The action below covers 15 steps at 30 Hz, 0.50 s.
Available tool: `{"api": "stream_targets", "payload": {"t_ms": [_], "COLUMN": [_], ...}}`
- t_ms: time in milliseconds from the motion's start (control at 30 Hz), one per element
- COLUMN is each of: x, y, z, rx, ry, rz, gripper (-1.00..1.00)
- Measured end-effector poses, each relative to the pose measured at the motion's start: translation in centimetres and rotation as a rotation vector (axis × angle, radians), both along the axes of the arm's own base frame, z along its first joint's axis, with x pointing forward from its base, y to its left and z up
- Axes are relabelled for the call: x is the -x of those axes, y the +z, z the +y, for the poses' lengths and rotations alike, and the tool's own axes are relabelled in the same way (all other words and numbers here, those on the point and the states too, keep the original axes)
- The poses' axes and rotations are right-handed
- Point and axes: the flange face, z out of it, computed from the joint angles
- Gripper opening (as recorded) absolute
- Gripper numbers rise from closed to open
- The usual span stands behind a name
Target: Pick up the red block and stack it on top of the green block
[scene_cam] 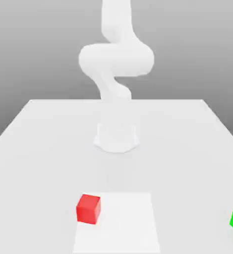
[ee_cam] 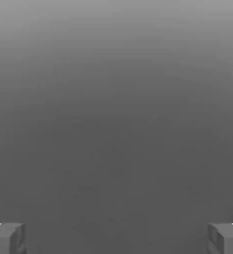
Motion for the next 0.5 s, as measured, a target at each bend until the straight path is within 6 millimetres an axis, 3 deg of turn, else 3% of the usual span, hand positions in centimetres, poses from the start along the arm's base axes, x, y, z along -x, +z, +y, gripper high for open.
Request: {"api": "stream_targets", "payload": {"t_ms": [100,233,367,500], "x": [-3.6,-6.2,-6.8,-5.5], "y": [-7.0,-16.2,-25.4,-34.3], "z": [-1.1,-2.7,-4.2,-5.5], "rx": [-0.002,-0.011,-0.027,-0.049], "ry": [-0.032,-0.071,-0.109,-0.144], "rz": [0.112,0.251,0.389,0.527], "gripper": [0.0,0.0,0.0,0.0]}}
